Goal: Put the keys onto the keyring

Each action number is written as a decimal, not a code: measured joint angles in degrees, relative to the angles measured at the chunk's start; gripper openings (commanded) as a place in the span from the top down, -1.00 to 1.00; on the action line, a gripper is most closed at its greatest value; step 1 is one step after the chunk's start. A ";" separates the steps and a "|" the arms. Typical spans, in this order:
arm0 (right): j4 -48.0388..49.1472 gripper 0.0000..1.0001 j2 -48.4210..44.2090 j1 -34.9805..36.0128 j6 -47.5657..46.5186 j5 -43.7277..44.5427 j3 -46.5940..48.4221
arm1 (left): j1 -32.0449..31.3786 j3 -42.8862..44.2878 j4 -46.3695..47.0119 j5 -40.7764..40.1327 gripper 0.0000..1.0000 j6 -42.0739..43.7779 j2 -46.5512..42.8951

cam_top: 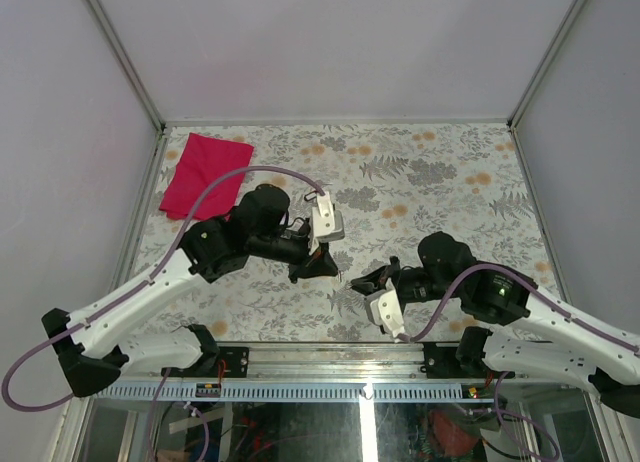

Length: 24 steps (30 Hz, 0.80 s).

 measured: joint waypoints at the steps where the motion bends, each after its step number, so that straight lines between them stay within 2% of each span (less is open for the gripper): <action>1: -0.11 1.00 0.24 0.00 -0.39 -0.46 0.13 | 0.00 0.55 -0.57 1.01 1.00 0.22 0.39; 11: -1.53 1.00 1.33 0.00 -3.48 -2.47 1.01 | -0.85 3.37 -2.43 5.66 1.00 1.75 2.93; 24: -1.68 1.00 1.60 0.00 -4.04 -3.69 1.03 | -2.14 4.02 -4.92 7.34 1.00 3.26 4.66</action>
